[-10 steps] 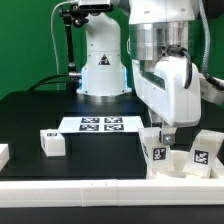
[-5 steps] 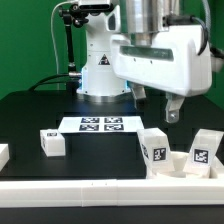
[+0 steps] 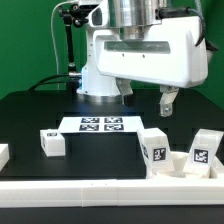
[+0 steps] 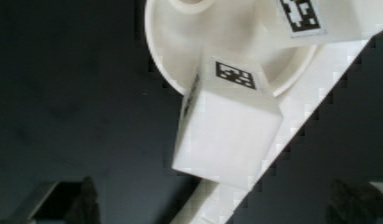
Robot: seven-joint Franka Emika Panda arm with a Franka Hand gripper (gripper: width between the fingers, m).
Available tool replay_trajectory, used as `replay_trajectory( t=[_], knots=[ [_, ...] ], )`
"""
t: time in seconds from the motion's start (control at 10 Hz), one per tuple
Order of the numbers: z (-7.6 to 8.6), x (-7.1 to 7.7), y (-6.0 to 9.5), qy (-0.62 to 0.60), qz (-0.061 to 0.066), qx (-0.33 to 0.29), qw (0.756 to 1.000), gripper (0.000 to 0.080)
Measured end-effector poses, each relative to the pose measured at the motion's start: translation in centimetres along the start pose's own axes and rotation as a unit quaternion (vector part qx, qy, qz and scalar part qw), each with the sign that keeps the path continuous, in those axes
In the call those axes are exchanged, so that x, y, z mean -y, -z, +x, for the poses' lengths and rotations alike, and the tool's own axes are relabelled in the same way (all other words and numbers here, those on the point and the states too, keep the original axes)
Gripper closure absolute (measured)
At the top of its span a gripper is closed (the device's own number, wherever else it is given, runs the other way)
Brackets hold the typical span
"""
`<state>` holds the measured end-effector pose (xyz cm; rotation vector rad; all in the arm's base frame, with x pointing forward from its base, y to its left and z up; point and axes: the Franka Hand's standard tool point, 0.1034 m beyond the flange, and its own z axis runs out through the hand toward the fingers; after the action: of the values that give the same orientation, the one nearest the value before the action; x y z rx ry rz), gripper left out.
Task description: Assemble stool
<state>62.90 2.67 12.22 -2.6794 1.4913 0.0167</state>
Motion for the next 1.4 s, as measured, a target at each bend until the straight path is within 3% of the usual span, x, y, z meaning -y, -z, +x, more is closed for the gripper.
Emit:
replay_trajectory(
  t=[0.1,0.2,0.3,0.5,0.9,1.0,1.2,1.4],
  knots=[
    [-0.1,-0.2,-0.1,0.037,-0.01,0.001,0.999,0.015],
    [-0.3,-0.7,-0.1,0.101,-0.028,0.007,0.994,0.015],
    [0.1,-1.4,-0.1,0.159,-0.035,0.014,0.987,0.015],
    [2.6,-3.4,0.3,0.203,-0.032,0.019,0.978,0.015],
    [2.3,-3.3,0.0,0.208,-0.035,0.019,0.977,0.015],
    [2.5,-3.7,-0.4,0.29,-0.043,0.02,0.956,0.015],
    [5.8,-6.9,-1.1,0.388,-0.042,0.032,0.92,0.015],
    [9.3,-10.0,-2.0,0.421,-0.043,0.037,0.905,0.015]
  ],
)
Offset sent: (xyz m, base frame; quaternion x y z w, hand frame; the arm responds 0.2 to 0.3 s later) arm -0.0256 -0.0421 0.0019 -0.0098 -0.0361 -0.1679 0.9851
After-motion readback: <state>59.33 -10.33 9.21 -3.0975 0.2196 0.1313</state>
